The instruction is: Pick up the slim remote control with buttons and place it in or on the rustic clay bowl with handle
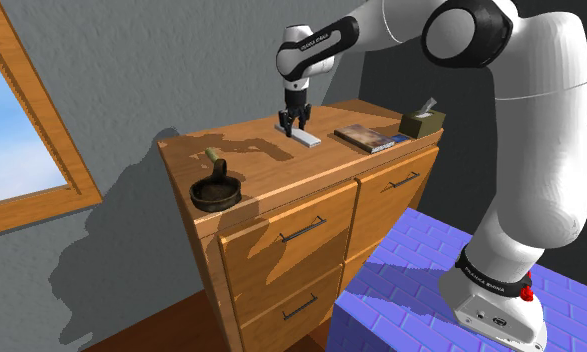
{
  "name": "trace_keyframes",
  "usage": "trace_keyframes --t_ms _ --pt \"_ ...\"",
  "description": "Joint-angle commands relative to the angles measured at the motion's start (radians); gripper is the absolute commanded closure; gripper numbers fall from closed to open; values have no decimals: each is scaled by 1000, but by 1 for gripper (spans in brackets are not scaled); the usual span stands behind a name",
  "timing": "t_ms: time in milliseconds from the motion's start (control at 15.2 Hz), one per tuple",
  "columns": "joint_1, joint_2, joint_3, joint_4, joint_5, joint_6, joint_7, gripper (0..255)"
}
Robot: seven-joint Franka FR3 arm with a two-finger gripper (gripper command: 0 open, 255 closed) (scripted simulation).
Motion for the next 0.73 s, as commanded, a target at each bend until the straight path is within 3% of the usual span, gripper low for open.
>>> trace_keyframes --t_ms 0,660 --pt "0 -10 -1 11 -1 -21 -1 255" --pt "-1 -36 -3 107 -4 -144 0 255"
